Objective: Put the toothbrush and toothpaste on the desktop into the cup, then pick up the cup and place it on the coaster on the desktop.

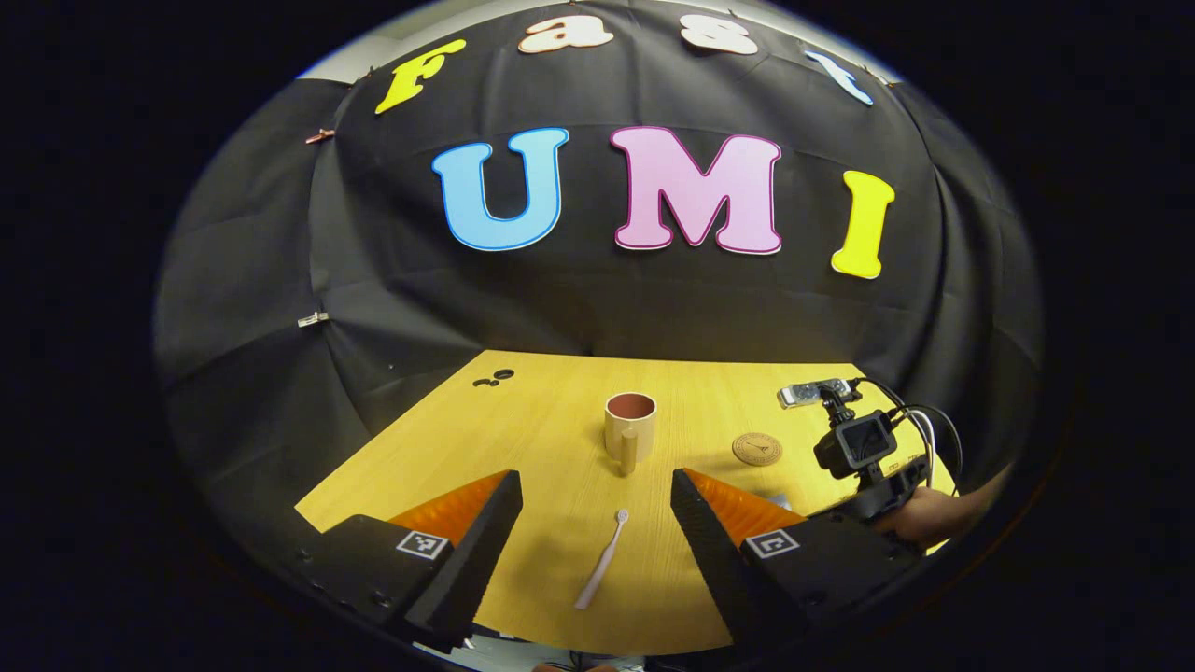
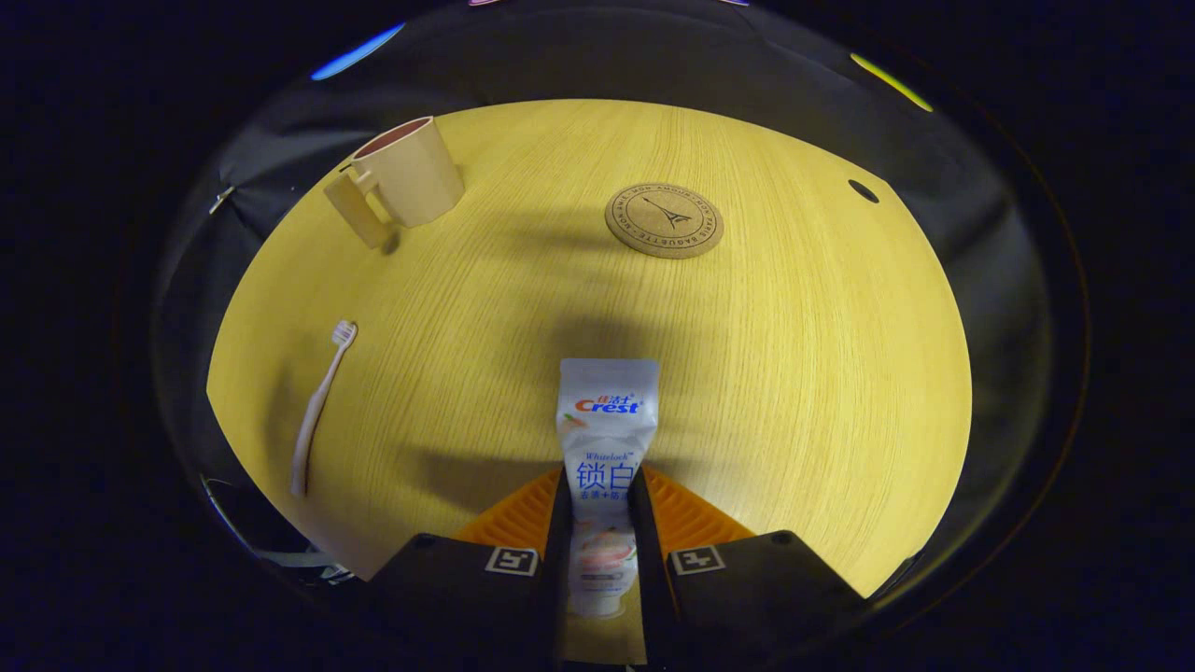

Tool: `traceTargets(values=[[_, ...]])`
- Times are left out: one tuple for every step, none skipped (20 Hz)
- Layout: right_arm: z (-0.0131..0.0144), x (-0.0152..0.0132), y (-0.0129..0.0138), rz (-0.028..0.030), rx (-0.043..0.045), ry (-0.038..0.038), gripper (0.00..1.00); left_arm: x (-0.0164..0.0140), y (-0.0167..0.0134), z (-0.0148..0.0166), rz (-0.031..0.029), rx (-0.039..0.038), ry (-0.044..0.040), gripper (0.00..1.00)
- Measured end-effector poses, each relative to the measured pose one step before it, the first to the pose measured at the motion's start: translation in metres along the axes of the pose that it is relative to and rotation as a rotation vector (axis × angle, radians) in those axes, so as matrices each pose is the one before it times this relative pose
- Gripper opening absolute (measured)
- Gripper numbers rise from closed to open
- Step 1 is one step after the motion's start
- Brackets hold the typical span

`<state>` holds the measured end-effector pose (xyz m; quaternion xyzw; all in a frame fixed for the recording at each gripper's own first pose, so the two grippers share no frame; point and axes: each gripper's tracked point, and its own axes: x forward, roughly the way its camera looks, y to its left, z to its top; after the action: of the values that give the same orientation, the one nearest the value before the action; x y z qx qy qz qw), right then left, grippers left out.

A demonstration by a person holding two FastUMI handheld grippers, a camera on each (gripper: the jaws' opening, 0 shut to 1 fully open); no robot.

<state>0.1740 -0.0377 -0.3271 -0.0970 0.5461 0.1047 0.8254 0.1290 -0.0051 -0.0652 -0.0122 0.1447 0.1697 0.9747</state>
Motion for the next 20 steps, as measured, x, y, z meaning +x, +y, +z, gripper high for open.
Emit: traceTargets(values=[[0.00171, -0.00016, 0.00085, 0.00597, 0.0075, -0.00472, 0.35, 0.0017, 0.00626, -0.00116, -0.00087, 0.00769, 0.00261, 1.0], [-0.00044, -0.00006, 0.00016, 0.005, 0.00906, -0.00416, 0.33, 0.00133, 0.00652, -0.00265, -0.0014, 0.00427, 0.00635, 1.0], [0.00026, -0.00013, -0.00054, 0.00419, 0.01119, -0.00265, 0.33, 0.00267, 0.00512, -0.00406, -0.00461, 0.00024, 0.0115, 0.99], [0.00036, -0.00006, -0.00014, 0.00372, 0.01675, -0.00104, 0.33, 0.00204, 0.0032, -0.0071, -0.01371, -0.00434, 0.01827, 0.99], [0.00101, -0.00071, -0.00045, 0.00253, 0.02168, -0.0018, 0.33, 0.00307, 0.00213, -0.00696, -0.01501, -0.00687, 0.02267, 0.99], [0.00071, -0.00136, -0.00091, 0.00306, 0.01727, -0.00415, 0.33, 0.00449, 0.00327, -0.00888, -0.00906, -0.00632, 0.02846, 1.0], [0.00414, -0.00314, -0.00236, 0.00091, 0.00998, -0.0165, 0.33, 0.00633, 0.00493, -0.00973, -0.00149, -0.00558, 0.0368, 0.99], [0.00527, -0.00363, -0.00264, -0.00198, 0.00432, -0.02317, 0.33, 0.00498, 0.00299, -0.00732, -0.00239, -0.00696, 0.02788, 0.99], [0.00446, -0.00441, -0.0029, -0.00301, -0.00737, -0.01926, 0.33, 0.00689, 0.00037, -0.00685, -0.01222, -0.00663, 0.02476, 1.0], [0.00538, -0.00562, -0.00411, -0.00678, -0.01194, -0.01929, 0.33, 0.0053, -0.00071, -0.00423, -0.01465, -0.00076, 0.01942, 1.0], [0.00544, -0.00662, -0.00306, -0.00204, -0.00926, -0.01925, 0.33, 0.0062, -0.00168, -0.00348, -0.01615, 0.00378, 0.01867, 0.99], [0.00415, -0.00538, -0.00144, 0.00196, -0.00071, -0.01628, 0.33, 0.00799, -0.00112, -0.00606, -0.02076, 0.00387, 0.02866, 1.0], [0.00404, -0.0057, -0.00067, 0.00544, 0.00333, -0.01588, 0.33, 0.00505, -0.00033, -0.0083, -0.01673, -0.0009, 0.03232, 1.0], [0.00285, -0.00594, 0.00033, 0.0081, 0.00145, -0.01424, 0.33, 0.00771, 0.00038, -0.00618, -0.00982, -0.00395, 0.02617, 1.0], [0.0031, -0.00538, 0.00003, 0.00637, -0.01324, -0.01838, 0.33, 0.01166, -0.00257, -0.00438, -0.00919, -0.00351, 0.03725, 1.0], [0.00145, -0.00424, -0.0013, 0.00292, -0.02618, -0.01436, 0.33, 0.01034, 0.00005, -0.00403, -0.00124, 0.00018, 0.03144, 1.0], [0.00033, -0.00397, -0.00178, 0.0017, -0.02056, -0.01116, 0.33, 0.01022, -0.00081, -0.00495, 0.00258, 0.00333, 0.03064, 1.0], [-0.00065, -0.00408, 0.00024, 0.00628, -0.00846, -0.00716, 0.33, 0.00896, -0.00052, -0.00254, 0.00102, 0.00717, 0.0271, 1.0], [-0.00033, -0.00459, -0.00013, 0.0091, -0.00047, -0.0067, 0.33, 0.00867, -0.00168, -0.00496, -0.00029, 0.01074, 0.03111, 1.0], [-0.00008, -0.00426, -0.00114, 0.00781, 0.00281, -0.00842, 0.33, 0.00641, -0.00192, -0.00152, 0.00059, 0.01537, 0.0254, 1.0]])
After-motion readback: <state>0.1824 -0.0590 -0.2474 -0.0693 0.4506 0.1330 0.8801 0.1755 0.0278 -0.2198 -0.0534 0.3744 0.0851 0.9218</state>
